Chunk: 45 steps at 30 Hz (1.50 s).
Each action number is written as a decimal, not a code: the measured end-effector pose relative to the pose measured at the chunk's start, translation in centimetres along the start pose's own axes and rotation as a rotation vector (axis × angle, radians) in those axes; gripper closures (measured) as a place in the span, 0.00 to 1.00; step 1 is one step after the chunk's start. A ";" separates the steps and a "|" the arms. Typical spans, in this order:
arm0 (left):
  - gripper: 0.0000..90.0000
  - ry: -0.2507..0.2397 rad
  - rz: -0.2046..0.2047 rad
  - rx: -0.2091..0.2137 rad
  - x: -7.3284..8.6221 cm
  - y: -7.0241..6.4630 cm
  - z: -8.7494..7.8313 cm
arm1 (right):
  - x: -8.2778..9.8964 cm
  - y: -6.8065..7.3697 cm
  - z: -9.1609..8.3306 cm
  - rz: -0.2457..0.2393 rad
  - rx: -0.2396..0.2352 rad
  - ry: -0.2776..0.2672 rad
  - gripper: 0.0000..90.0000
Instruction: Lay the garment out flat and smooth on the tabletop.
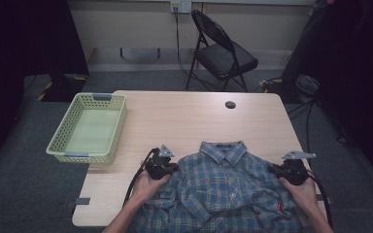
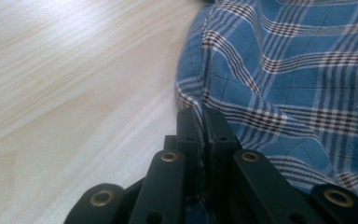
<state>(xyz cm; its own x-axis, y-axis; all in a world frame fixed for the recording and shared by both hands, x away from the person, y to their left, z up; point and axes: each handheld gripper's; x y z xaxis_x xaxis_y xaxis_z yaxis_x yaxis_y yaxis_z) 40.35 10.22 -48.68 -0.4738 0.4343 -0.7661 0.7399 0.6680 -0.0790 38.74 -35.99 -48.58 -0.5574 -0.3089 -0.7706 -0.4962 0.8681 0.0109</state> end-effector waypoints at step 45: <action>0.96 -0.373 0.006 -0.093 -5.5 2.3 -9.5 | -10.1 -1.2 -7.7 -0.018 0.027 -0.358 0.95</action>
<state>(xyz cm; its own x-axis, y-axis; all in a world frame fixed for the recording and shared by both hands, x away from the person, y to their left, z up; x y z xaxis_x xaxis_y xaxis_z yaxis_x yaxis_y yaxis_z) 40.10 15.12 -38.56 -0.2504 0.2003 -0.9472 0.6879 0.7252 -0.0285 39.78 -36.87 -35.94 -0.2779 -0.1728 -0.9449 -0.4833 0.8753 -0.0180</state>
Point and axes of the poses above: each handheld gripper's, and its own axes: z roughly forward along the jaws, x roughly out of its underside, y roughly to its left, and after that the axes turned 6 degrees about -y, right-handed
